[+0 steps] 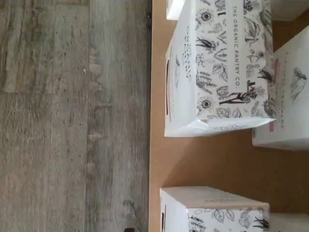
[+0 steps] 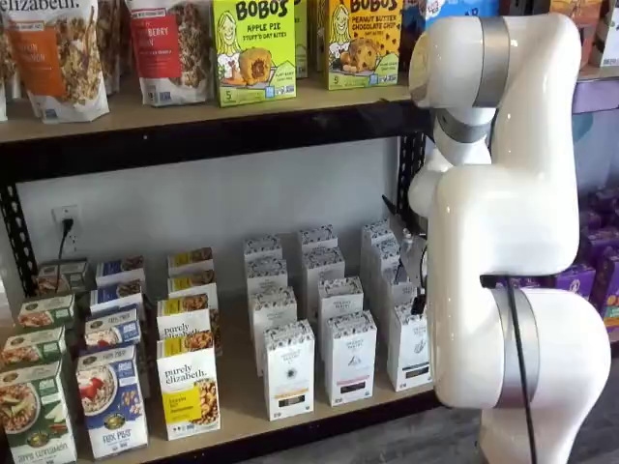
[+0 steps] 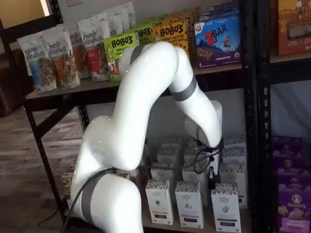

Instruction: Pick up the white box with a green strip in the middle, on the bottom shelf, the sixth box from the left

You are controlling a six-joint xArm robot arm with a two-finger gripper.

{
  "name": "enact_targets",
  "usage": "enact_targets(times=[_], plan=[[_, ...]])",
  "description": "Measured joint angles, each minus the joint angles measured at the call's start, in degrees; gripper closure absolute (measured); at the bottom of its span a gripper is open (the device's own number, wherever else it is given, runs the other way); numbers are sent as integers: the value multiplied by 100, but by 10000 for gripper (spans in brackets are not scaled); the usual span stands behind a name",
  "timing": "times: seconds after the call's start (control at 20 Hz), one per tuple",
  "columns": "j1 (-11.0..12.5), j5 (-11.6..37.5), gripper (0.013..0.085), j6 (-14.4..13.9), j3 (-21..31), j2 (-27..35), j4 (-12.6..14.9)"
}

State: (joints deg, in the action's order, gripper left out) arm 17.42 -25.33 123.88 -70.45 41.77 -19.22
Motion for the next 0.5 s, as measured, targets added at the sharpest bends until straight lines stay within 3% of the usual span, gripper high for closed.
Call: enact_targets(times=[0.15,0.5], plan=[[-36,-153,130,-444,-88,39,460],[-77,-143,130,-692,-211,187,702]])
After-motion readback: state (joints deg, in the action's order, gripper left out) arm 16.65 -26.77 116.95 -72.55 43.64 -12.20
